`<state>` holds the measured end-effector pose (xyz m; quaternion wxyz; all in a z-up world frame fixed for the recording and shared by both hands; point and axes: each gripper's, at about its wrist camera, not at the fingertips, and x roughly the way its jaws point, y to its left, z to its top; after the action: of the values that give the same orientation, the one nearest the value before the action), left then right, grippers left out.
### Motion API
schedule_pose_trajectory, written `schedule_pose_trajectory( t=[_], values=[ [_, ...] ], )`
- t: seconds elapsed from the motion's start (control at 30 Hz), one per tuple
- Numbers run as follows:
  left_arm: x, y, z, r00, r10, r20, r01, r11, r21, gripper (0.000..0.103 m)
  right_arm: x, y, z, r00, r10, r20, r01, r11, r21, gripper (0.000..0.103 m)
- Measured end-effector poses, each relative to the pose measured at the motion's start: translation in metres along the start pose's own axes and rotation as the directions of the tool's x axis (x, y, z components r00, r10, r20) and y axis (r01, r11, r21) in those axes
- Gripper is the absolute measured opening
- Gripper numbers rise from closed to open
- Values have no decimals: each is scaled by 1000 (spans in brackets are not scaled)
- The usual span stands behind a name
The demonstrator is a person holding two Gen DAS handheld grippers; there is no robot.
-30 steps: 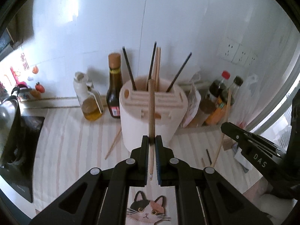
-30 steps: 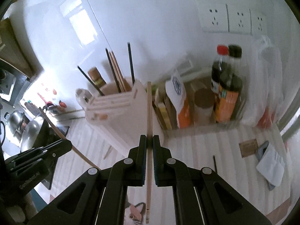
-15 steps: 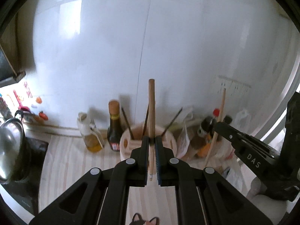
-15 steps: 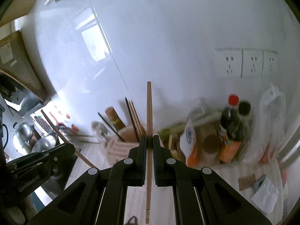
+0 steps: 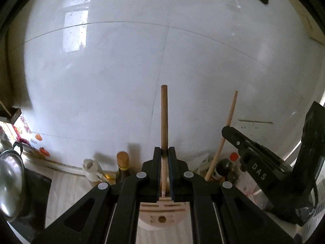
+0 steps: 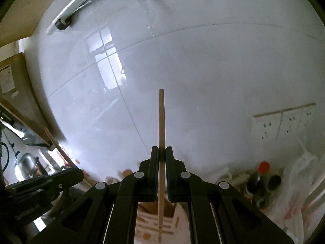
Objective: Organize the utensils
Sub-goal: 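Lower the chopsticks into the cream holder and open both tools, then move both open tools back toward the remaining chopsticks on the mat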
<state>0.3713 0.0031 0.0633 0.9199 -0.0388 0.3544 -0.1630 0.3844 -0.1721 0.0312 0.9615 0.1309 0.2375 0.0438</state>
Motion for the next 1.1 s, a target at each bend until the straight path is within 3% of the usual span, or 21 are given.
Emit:
schedule_pose_trajectory(
  t=[0.57, 0.83, 0.87, 0.93, 0.97, 1.07, 1.1],
  values=[
    [68, 21, -8, 994, 18, -104, -19, 1000, -7, 4, 78, -5, -22, 998, -50, 41, 50, 999, -10, 6],
    [75, 21, -16, 986, 69, -154, -70, 998, 1, 11, 86, -2, -38, 999, -37, -18, 36, 998, -42, 7],
    [74, 20, -16, 984, 82, -158, -83, 997, 4, 16, 86, -1, -39, 999, -40, -28, 38, 998, -43, 7],
    [68, 20, -16, 981, 125, -151, -126, 992, 4, 48, 81, -1, -41, 998, -42, -42, 41, 998, -43, 7],
    [63, 21, -17, 981, 137, -134, -138, 990, 2, 73, 77, -2, -42, 998, -40, -47, 38, 999, -38, 9],
    [46, 24, -20, 985, 158, -75, -159, 987, -6, 81, 63, -7, -44, 998, -44, -52, 43, 999, -27, 15],
    [44, 24, -21, 983, 169, -74, -170, 985, -1, 88, 57, -9, -45, 997, -49, -53, 48, 999, -21, 18]
  ],
)
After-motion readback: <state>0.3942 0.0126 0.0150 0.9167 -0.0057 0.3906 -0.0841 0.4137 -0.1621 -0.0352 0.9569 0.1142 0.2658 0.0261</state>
